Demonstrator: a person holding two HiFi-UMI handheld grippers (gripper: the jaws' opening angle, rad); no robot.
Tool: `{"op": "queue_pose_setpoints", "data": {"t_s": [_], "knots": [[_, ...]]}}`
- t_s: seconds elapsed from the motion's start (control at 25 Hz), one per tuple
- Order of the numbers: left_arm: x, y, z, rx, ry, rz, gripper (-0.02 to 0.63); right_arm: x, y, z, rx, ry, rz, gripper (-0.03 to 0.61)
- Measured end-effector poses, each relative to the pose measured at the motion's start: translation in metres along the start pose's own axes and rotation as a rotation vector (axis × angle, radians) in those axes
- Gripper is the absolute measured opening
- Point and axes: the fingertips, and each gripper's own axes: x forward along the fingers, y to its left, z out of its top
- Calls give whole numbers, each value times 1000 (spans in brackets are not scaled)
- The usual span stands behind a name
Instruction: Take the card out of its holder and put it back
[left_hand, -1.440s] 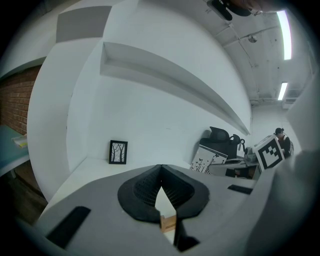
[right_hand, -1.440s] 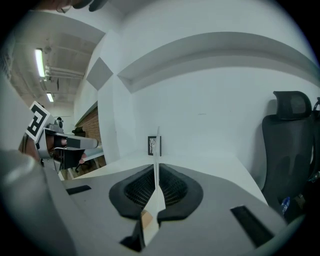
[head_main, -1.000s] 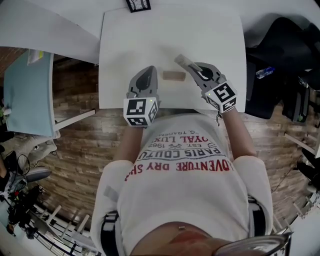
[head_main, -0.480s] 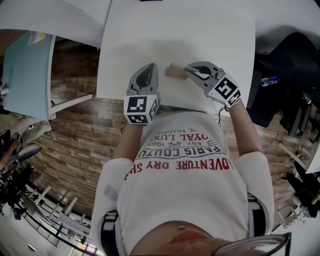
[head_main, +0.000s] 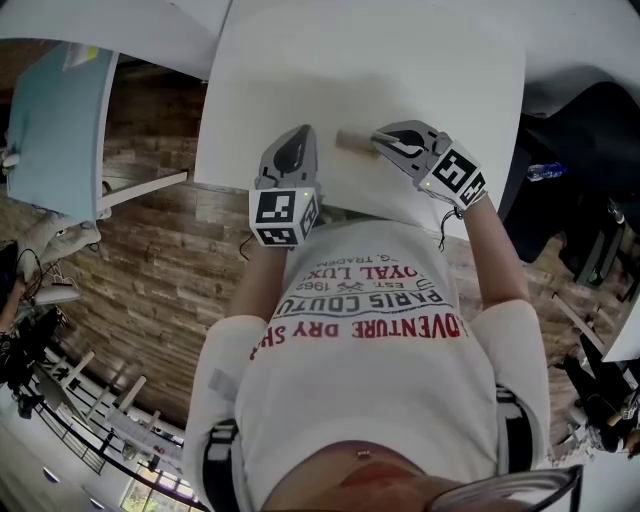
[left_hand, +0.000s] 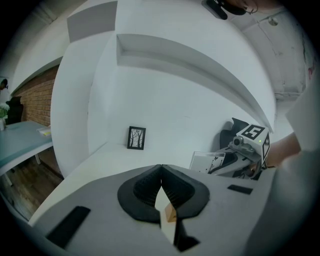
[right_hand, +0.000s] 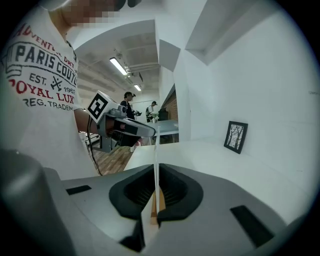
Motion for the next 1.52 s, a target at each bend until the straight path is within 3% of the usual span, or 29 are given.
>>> {"op": "queue_pose_setpoints", "data": {"t_s": [1.04,1.28,1.52], "knots": [[-1,12,-7,-23,9,9,25,12,3,-1,-3,43,11,35],[1,13,-8,-21,15,11,25,21,0,-12,3,69,24,35],[0,17,-12,-25,33,20,25,26,-4,-37,74,72,18,35]]}}
